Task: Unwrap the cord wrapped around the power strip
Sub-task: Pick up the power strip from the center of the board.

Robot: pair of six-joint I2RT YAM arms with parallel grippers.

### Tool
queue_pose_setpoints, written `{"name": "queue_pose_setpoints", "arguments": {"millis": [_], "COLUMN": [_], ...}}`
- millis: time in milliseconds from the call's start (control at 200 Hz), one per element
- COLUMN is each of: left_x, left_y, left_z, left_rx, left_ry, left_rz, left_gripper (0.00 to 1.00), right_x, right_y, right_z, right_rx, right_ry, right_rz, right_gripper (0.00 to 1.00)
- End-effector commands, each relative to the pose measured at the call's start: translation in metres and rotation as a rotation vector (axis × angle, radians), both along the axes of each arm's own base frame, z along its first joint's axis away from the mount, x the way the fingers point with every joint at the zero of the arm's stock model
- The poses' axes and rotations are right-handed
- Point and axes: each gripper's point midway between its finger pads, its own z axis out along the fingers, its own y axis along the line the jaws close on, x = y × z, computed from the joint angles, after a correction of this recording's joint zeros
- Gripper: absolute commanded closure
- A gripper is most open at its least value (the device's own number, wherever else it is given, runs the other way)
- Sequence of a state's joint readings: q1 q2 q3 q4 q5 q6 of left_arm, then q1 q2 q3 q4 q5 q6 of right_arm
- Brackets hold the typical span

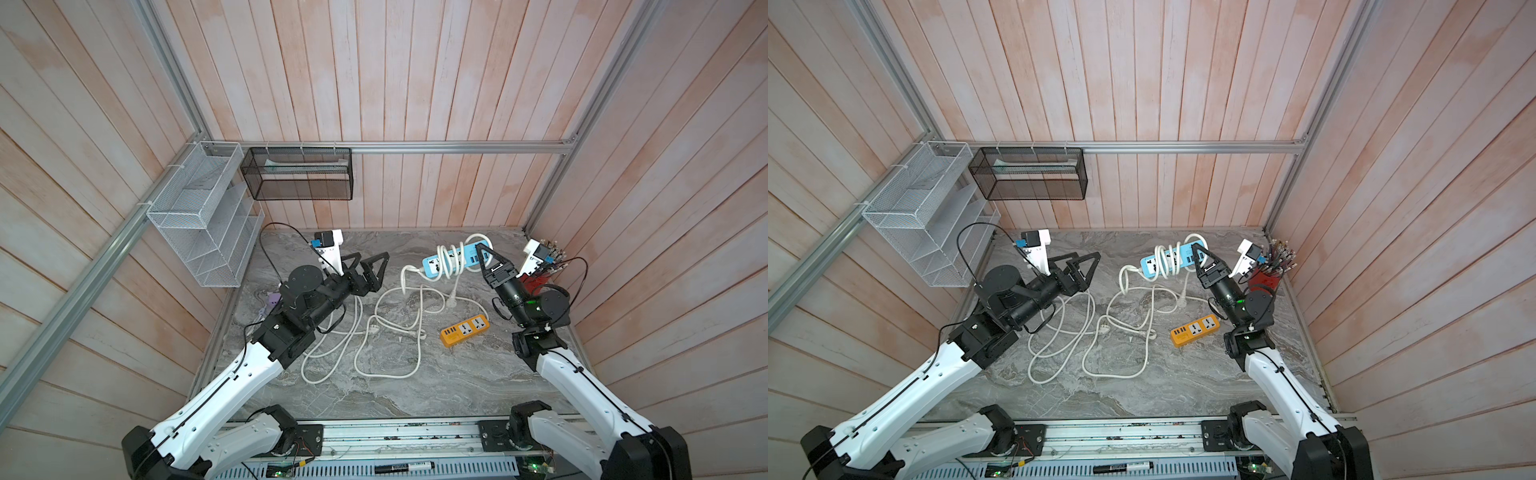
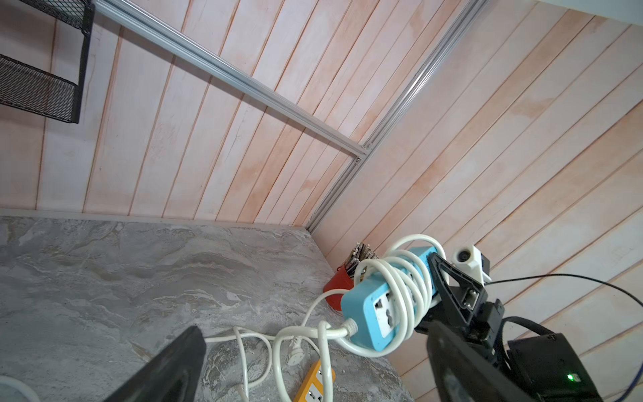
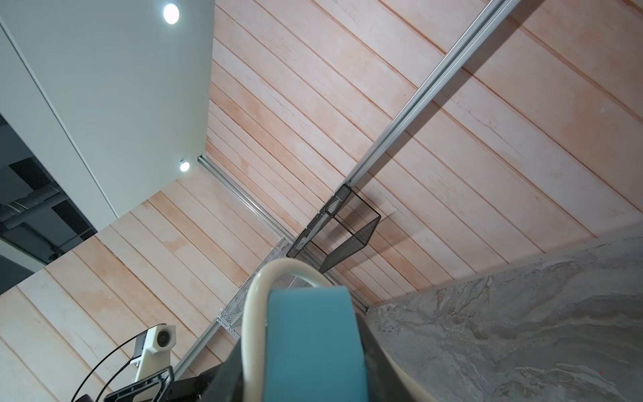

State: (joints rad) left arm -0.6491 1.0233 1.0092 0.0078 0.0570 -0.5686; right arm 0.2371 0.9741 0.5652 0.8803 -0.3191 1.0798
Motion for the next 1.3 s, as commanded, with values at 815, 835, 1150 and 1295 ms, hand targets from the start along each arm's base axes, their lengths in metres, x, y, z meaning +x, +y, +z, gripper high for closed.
{"name": "queue_pose_setpoints", "arguments": {"millis": [815,835,1150,1295], "left_x": [-0.063,-0.061,-0.033,-0.025], "left_y": [-0.149,-0.148,-0.125,-0.124], "left_z": [-0.036,-0.037,-0.02,-0.018], "left_rx": [-0.274,-0.274,-0.359,-0.426], "left_ry": [0.074,0.072,-0.024,-0.038], "left_rz": [-0.538,-0.526,-0.38,-0.379], "left_gripper": [0.0,0.0,0.0,0.0], "right_x": [-0.017,-0.019,-0.038,-0.044], "right_y": [-0.029,-0.029,-0.022,-0.018], "right_z": [0.056,0.058,0.064,0.066], "right_rx": [0.233,0.234,0.276,0.304], "right_ry": [-0.198,-0.201,-0.213,-0.22], "right_rz": [-0.084,-0.079,-0.009,0.026], "right_gripper": [1.0,1.0,1.0,1.0]}}
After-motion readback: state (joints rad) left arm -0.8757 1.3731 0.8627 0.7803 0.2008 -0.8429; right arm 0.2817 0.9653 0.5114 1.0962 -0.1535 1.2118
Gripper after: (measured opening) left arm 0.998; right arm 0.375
